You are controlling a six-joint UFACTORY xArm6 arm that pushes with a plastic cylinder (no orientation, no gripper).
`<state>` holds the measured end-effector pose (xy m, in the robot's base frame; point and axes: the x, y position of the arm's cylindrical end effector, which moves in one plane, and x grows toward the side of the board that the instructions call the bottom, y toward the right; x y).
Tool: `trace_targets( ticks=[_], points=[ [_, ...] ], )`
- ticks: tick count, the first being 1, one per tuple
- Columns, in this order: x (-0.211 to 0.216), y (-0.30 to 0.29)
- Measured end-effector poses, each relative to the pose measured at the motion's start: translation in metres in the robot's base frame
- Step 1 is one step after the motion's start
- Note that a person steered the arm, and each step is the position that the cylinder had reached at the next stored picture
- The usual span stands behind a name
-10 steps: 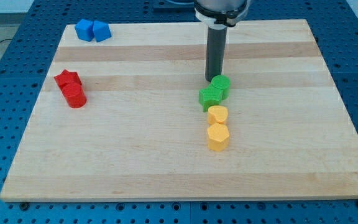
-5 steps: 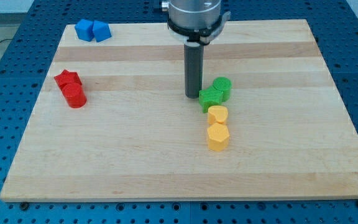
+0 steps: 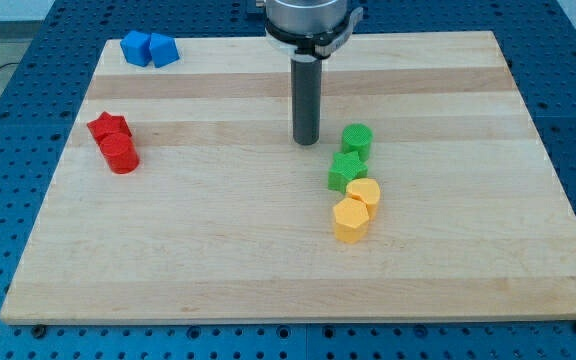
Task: Push green blocks above yellow blocks
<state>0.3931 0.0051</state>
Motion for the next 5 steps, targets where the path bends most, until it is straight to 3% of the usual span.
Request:
trace_targets(
  ticks=[2, 3, 5],
  points=[
    [-0.037, 0.075],
    [-0.029, 0.109],
    [-0.01, 0.102]
  ],
)
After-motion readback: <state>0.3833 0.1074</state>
